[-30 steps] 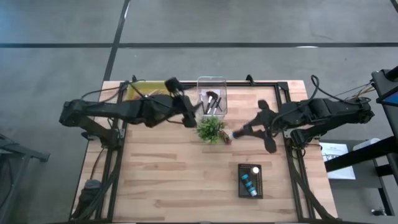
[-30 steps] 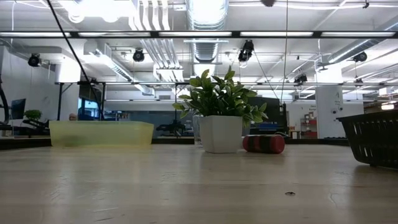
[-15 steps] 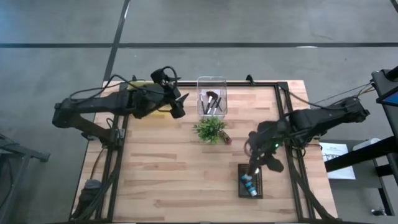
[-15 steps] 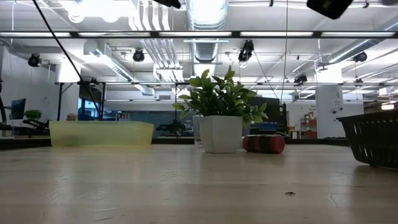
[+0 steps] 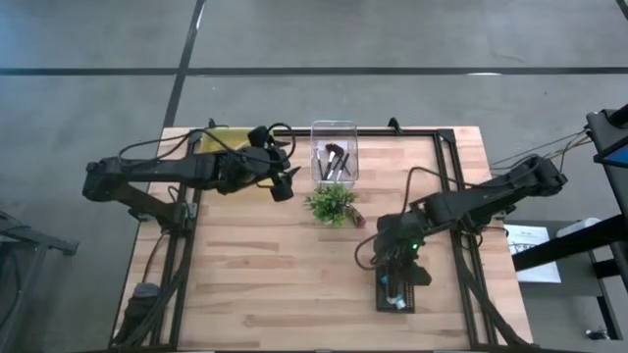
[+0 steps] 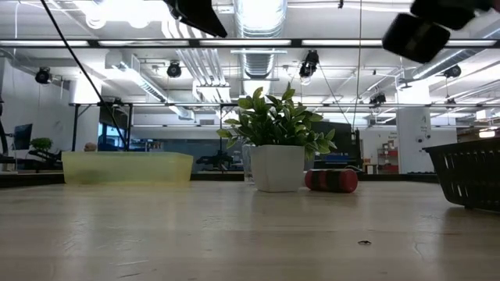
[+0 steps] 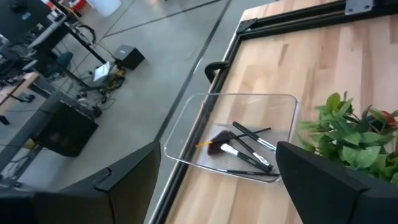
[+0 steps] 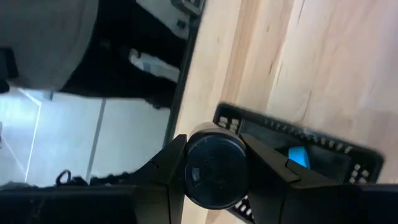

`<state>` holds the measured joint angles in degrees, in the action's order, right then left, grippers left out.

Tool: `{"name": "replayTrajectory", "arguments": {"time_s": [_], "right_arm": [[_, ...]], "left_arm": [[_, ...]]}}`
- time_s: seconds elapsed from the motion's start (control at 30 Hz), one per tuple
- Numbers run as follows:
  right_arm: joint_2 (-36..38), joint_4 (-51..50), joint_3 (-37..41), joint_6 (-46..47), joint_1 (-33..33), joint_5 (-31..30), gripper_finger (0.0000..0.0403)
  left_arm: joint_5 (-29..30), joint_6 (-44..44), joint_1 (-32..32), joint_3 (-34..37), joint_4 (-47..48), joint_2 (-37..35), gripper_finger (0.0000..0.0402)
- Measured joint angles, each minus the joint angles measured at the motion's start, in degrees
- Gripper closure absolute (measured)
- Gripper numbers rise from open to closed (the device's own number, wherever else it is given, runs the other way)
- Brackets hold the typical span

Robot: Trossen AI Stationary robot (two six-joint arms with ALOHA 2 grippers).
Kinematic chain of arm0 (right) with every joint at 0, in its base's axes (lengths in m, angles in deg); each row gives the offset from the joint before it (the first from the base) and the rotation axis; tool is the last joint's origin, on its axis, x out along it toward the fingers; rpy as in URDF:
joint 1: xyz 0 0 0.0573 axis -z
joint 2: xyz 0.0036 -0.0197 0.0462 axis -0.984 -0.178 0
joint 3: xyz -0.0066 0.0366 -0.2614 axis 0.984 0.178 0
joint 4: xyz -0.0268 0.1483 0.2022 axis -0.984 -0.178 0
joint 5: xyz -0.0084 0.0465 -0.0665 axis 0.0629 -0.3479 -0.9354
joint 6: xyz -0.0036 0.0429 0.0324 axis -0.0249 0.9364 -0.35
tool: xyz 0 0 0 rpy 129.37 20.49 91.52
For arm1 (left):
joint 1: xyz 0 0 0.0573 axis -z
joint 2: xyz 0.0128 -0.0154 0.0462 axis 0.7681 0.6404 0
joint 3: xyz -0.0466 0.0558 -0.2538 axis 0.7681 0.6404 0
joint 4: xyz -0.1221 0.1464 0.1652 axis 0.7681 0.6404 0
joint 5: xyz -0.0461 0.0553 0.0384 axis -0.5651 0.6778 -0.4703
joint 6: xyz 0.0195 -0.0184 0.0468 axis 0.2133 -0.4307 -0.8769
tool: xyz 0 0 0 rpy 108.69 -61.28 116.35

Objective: Pick & Place Paint Supplies
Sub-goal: Put the black acrylic craft paint bottle into the black bin

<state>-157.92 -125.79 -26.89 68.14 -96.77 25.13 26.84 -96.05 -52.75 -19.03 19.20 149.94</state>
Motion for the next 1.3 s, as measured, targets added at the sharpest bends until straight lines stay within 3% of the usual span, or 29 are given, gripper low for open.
{"name": "replayTrajectory", "arguments": {"time_s": [0.4,0.83,1.0,1.3], "right_arm": [[-5.3,3.3,3.4,-2.1,-2.3,-0.3,0.0283],[-5.5,5.4,5.8,-1.2,-2.8,-2.0,0.0283],[-4.3,5.2,5.6,-1.4,-3.9,-7.0,0.0284],[0.6,-0.7,3.5,-1.9,-4.7,-23.1,0.0284]], "left_arm": [[-1.2,1.0,0.1,0.3,-0.1,0.0,0.0077],[-1.4,0.9,0.2,0.2,-0.5,0.0,0.0077],[-1.4,0.9,0.3,0.2,-0.5,0.0,0.0077],[-1.4,1.7,0.3,0.3,-0.8,0.0,0.0077]]}}
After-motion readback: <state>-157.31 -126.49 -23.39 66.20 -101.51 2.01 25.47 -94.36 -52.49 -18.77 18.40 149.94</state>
